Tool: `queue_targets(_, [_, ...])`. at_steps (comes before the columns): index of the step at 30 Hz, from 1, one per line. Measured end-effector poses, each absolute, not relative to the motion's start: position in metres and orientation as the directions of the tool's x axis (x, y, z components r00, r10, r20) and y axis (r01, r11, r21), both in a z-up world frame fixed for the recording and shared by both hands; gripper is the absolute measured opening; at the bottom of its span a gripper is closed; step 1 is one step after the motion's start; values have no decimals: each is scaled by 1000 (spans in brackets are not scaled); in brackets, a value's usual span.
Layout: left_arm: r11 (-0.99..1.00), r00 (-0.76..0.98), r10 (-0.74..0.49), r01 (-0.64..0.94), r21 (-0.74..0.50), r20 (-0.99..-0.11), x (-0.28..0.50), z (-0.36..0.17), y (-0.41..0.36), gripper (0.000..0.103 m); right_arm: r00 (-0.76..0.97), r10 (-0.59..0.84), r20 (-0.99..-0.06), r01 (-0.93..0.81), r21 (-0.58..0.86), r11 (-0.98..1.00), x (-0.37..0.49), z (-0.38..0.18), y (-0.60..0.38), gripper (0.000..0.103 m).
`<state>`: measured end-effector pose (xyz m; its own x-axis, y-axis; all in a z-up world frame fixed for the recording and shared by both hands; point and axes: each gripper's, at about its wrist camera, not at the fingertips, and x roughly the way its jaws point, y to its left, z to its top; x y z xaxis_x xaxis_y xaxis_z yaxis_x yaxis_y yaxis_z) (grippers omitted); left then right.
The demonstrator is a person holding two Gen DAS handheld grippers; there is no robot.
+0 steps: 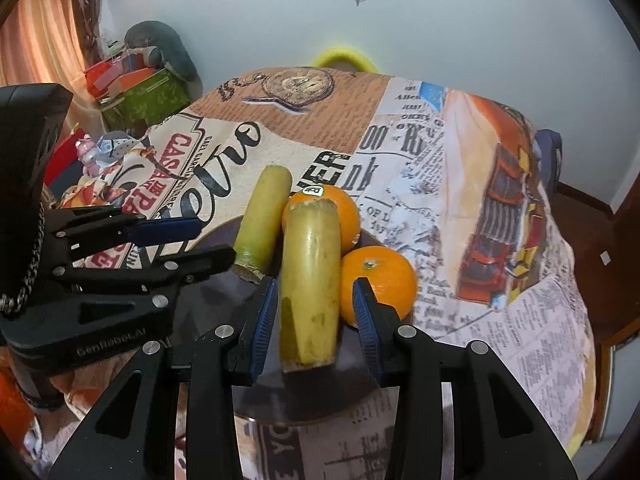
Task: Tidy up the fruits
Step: 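Lower both corn cobs onto the plate beside the oranges and open both tools, then grasp the red tomato with the left tool while the right tool grasps a mandarin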
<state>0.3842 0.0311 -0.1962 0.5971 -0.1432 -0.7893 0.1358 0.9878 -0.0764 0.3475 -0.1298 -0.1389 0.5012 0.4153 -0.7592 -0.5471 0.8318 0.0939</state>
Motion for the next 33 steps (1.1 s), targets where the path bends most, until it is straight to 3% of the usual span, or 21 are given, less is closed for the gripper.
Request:
queue_targets(7, [992,636,-116,106,-62,-763,359,-172,41,38,531,415,-739,-519,103,848,330,-123,-145,38])
queue_targets(16, [996,702,-82,78,-39,-708,297,-128,51,52,595,388,-703,-490,65,869,287,-97,-164,49])
queue_targets(20, [996,718,-82,83,-32,-691,267,-116,48,53,608,392,-690,-483,70,873,266,-88,-174,54])
queue_targets(33, [994,722,-101,99,-42,-684,190,-117,37,58,605,371,-705,-467,63,882,207,-91,-188,60])
